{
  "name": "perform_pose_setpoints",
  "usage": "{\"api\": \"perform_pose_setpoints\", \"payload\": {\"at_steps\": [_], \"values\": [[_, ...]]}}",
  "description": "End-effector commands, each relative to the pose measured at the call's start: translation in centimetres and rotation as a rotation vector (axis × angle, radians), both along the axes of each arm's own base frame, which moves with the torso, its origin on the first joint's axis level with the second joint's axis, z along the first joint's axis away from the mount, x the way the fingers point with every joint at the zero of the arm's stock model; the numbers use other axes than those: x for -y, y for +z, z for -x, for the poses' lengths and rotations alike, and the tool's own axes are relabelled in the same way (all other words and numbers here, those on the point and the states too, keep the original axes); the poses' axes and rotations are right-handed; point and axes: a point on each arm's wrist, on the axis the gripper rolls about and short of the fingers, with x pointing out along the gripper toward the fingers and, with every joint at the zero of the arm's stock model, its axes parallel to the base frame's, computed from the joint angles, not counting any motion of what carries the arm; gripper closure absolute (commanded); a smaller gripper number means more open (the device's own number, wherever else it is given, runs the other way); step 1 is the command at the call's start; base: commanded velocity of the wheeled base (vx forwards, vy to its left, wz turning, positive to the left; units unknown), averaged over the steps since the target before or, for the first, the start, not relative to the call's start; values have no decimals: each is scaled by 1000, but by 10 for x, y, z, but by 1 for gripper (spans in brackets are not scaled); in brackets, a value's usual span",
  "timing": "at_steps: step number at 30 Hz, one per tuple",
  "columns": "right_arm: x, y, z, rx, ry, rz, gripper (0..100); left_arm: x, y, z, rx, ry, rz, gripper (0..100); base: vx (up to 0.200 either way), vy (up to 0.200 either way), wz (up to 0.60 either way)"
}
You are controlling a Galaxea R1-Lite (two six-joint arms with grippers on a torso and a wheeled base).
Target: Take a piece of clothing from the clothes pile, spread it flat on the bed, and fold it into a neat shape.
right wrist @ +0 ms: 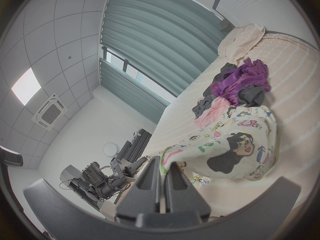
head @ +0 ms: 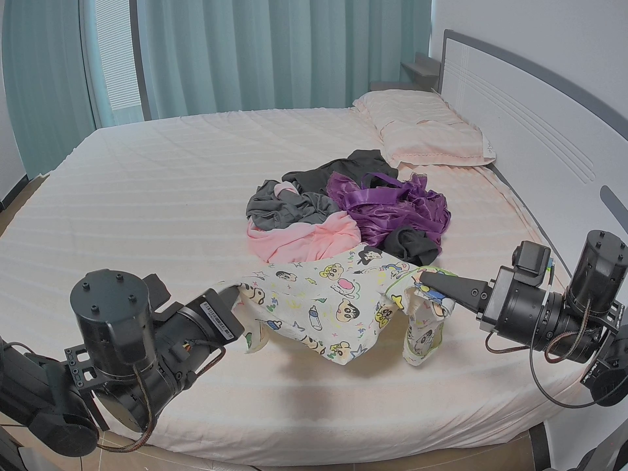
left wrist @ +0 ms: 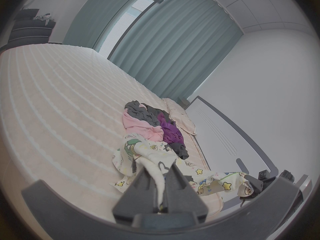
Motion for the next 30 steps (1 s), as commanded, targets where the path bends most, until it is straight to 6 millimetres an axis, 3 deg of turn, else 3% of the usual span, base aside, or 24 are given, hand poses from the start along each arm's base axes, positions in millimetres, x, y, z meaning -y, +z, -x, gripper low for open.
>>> {"api": "perform_pose_setpoints", "payload": {"at_steps": [1,13,30], "values": [[-5,6,-1,22,14,-13,100,-3,5,2,15,5,12,100,0,200,0],[-19,20,-2,102,60,-11,100,-12,25,12,49,6,20,100,0,200,0],[-29,36,-14,156,59,-3,100,-21,41,5,115,131,25,100,0,200,0]]}}
